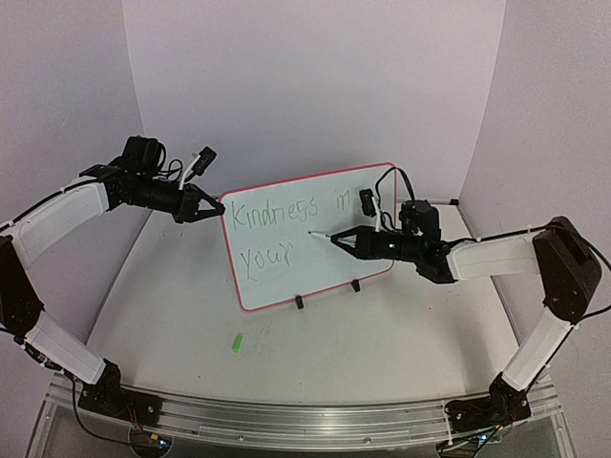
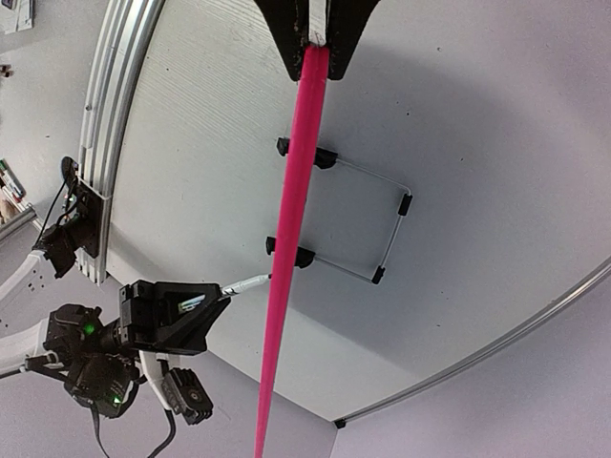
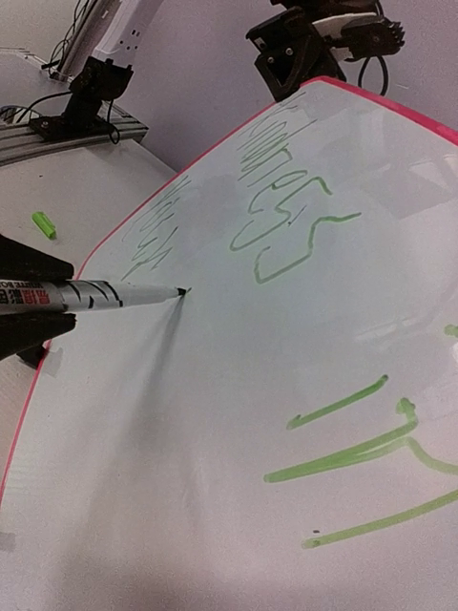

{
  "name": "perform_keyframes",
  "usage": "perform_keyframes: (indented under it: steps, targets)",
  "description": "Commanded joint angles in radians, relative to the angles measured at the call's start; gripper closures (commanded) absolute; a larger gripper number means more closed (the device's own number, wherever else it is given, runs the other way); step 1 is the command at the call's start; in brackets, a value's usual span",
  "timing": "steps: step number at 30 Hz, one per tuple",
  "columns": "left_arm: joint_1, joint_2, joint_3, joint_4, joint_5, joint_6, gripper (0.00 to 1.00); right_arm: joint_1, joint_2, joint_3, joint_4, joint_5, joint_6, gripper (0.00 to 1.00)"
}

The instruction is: Write a sentence on the whiteboard

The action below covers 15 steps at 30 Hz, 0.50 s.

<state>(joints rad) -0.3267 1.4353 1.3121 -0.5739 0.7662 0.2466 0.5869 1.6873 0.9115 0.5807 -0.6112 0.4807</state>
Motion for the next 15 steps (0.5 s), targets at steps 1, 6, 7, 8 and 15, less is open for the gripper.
perform_keyframes:
  steps: [1, 6, 7, 8, 15]
  targets:
    - [-0.012, -0.016, 0.003, 0.002, 0.024, 0.015, 1.00, -0.007, 0.032, -0.035, 0.041, -0.008, 0.017, 1.00]
    - [-0.014, -0.016, 0.003, 0.003, 0.024, 0.016, 1.00, -0.006, 0.055, -0.064, 0.053, -0.023, 0.027, 1.00]
    - [-0.014, -0.016, 0.003, 0.003, 0.024, 0.016, 1.00, -0.006, 0.059, -0.066, 0.055, -0.026, 0.029, 1.00]
    - [-0.014, -0.016, 0.003, 0.003, 0.024, 0.016, 1.00, -0.007, 0.063, -0.066, 0.058, -0.030, 0.031, 1.00]
    - [-0.014, -0.016, 0.003, 0.002, 0.022, 0.016, 1.00, -0.007, 0.040, -0.052, 0.075, -0.012, 0.037, 1.00]
